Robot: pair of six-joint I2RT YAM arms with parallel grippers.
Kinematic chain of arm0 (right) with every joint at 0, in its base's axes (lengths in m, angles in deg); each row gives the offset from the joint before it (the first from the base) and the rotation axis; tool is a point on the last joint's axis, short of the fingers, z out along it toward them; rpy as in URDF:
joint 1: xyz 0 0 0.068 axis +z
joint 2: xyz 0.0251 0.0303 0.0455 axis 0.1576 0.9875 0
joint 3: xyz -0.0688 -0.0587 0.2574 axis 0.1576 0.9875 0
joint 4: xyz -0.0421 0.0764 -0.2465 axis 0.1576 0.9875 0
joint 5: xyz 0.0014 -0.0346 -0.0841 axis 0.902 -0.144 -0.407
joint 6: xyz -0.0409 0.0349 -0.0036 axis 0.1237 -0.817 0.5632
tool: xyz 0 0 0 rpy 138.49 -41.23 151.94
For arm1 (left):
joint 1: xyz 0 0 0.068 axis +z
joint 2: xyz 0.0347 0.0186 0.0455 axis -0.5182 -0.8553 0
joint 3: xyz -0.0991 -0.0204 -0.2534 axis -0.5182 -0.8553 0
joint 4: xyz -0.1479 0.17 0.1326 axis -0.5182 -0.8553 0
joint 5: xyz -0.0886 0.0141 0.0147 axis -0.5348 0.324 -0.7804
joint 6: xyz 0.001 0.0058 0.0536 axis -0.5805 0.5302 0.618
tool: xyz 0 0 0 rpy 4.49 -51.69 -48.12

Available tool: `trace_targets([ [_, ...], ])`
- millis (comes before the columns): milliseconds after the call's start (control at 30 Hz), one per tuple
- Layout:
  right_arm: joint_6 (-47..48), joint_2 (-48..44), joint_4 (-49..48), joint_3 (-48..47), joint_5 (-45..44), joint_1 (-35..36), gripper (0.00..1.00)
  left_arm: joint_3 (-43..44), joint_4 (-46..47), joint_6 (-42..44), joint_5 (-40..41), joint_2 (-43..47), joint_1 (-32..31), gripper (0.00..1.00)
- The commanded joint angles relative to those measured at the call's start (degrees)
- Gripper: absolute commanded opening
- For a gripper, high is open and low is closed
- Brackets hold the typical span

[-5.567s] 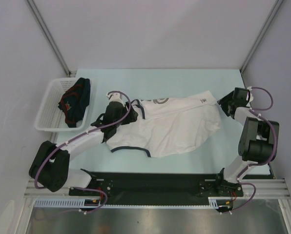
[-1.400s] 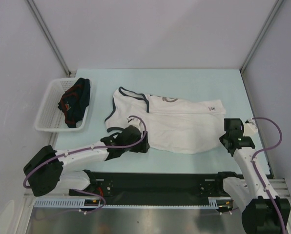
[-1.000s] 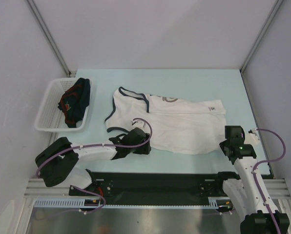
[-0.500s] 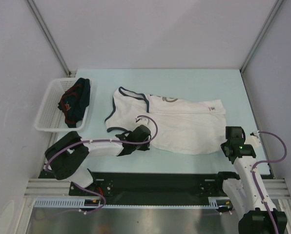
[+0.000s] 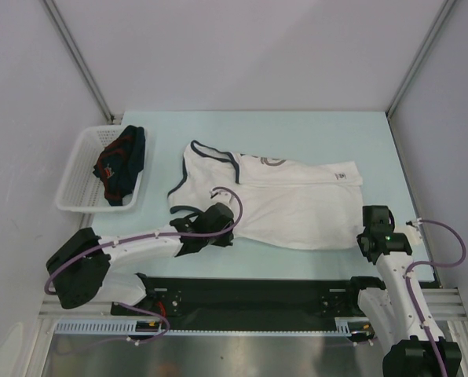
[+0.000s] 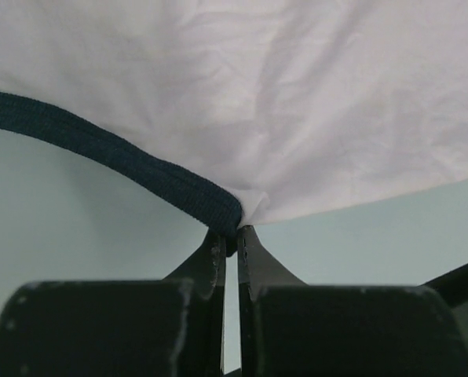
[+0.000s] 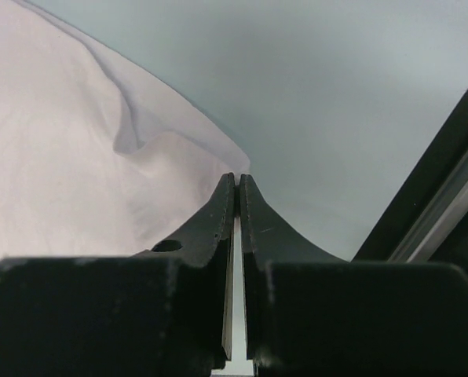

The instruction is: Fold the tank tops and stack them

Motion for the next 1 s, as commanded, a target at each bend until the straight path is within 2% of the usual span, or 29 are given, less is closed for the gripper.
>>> trace_targets([
  [0,-3.43,0.16,1.74,0.1,-3.36,-0.26,0.0,-0.98,-2.53,0.48,-1.59,1.91,-0.39,0.0],
  [233,-2.3,4.37,0.78,-0.08,-3.98,-0.26,0.0,-0.53,-0.78,0.75,-5.45,-1.07,-0.47,0.0],
  [433,-0.63,8.86,-1.25,-1.74,-4.94,-0.26,0.0,-0.54,-0.16,0.66,-5.46,-1.6,-0.21,0.0],
  [633,5.97,12.2,-5.37,-7.63,-7.66,-0.26,0.0,5.69,-3.41,3.29,-4.84,-3.71,1.72,0.0],
  [967,15.63,26.17,-14.52,-16.67,-8.02,-0.44,0.02,14.66,-7.1,7.78,-3.44,-7.57,6.2,0.0],
])
